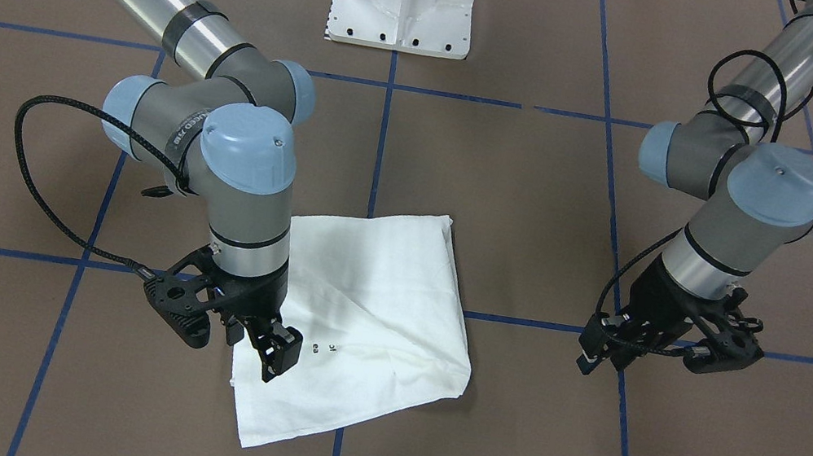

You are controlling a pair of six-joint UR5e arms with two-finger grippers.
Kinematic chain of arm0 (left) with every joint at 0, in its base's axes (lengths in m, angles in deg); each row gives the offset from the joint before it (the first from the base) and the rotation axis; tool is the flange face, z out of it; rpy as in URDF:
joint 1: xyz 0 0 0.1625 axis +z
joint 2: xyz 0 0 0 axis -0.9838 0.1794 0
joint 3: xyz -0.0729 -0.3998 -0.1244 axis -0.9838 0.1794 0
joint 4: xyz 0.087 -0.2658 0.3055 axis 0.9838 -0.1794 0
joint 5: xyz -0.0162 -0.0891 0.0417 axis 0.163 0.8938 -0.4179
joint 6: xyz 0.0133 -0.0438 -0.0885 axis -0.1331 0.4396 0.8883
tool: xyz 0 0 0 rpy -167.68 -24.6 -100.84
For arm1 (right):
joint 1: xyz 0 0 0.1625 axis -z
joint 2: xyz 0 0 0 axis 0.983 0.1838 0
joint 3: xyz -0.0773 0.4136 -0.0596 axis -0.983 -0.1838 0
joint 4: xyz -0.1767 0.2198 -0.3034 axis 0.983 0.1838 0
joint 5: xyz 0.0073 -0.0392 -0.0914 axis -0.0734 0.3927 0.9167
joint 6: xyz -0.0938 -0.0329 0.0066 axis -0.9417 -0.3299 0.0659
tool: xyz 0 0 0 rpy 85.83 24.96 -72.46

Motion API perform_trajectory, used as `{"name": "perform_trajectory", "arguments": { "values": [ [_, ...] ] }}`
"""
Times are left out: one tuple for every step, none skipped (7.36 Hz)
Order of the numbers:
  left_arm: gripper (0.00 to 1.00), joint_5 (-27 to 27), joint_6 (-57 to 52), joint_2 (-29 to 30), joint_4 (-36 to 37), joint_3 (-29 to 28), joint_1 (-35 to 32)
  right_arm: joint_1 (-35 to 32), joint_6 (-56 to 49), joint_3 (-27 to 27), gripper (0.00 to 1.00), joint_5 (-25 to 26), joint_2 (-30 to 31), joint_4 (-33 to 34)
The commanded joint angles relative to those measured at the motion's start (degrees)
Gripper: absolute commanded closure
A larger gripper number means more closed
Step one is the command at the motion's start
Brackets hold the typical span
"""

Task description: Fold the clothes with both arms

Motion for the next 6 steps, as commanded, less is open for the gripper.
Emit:
{"name": "perform_trajectory", "arguments": {
  "values": [
    [0.39, 0.0, -0.1, -0.2, -4.0, -0.3, -0.1, 0.6, -2.6, 0.5, 0.22, 0.3, 0.4, -0.1],
    [0.39, 0.1, 0.0, -0.9, -6.3, 0.3, -0.1, 1.2, -2.7, 0.5, 0.22, 0.4, 0.4, -0.2],
    [0.39, 0.0, -0.2, -1.0, -6.5, 0.6, -0.1, 1.6, -2.1, 1.1, 0.21, 0.2, 1.5, -0.3],
    [0.39, -0.1, -0.2, -1.1, -6.5, 1.7, -0.1, 1.5, -1.3, 3.9, 0.21, -1.8, 3.8, 0.2],
    [0.39, -0.2, -0.2, -1.3, -6.4, 3.1, -0.2, 1.6, 0.8, 7.9, 0.22, -4.8, 8.0, -0.3],
    [0.39, -0.2, -0.2, -1.3, -6.4, 3.4, -0.2, 1.9, 1.8, 10.0, 0.22, -5.0, 9.1, -0.2]
  ]
}}
